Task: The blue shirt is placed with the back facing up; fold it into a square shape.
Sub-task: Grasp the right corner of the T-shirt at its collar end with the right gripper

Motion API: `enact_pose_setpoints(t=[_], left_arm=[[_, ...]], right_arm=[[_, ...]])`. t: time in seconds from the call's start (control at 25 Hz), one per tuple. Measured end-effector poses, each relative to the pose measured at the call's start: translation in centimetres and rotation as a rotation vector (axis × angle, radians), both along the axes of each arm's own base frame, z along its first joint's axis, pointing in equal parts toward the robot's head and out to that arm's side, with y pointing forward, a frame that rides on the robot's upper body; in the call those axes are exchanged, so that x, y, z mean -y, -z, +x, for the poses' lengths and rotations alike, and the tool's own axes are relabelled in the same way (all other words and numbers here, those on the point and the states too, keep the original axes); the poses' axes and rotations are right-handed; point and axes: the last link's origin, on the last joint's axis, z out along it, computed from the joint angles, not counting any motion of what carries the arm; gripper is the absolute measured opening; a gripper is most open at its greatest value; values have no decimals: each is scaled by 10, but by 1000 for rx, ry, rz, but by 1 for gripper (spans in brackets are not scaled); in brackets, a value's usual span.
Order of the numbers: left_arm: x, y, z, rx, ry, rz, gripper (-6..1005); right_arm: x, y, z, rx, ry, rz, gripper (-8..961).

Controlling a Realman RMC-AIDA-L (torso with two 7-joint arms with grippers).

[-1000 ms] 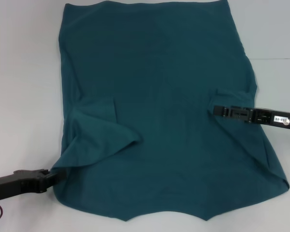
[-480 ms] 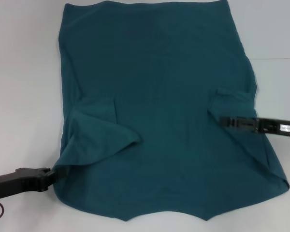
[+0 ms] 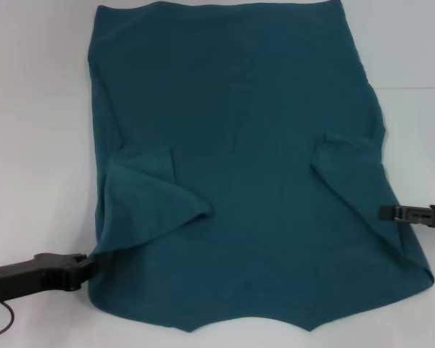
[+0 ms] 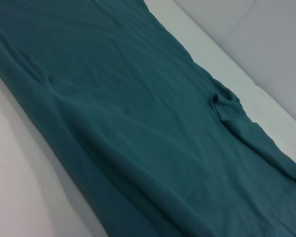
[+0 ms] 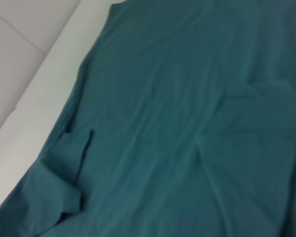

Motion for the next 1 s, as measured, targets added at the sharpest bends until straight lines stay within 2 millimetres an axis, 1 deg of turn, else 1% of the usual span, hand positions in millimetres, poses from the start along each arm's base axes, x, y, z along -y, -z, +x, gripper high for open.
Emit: enact_pose_setpoints(t=[0.12,0.32,0.64,1.0], left_arm=[[0,1,1,2,5,-7,14],[-1,3,4,1,14,-16,15],[-3,0,1,-7,6,-1,15],[-1,-8,-3,-17,-6,20,14]], right_arm=[[7,-5,9,-6,27,13,925],[15,-10,16,-12,57,11,925],[23,-10,23,2,85,-15,926],[24,-8,24,2,95,-23,925]])
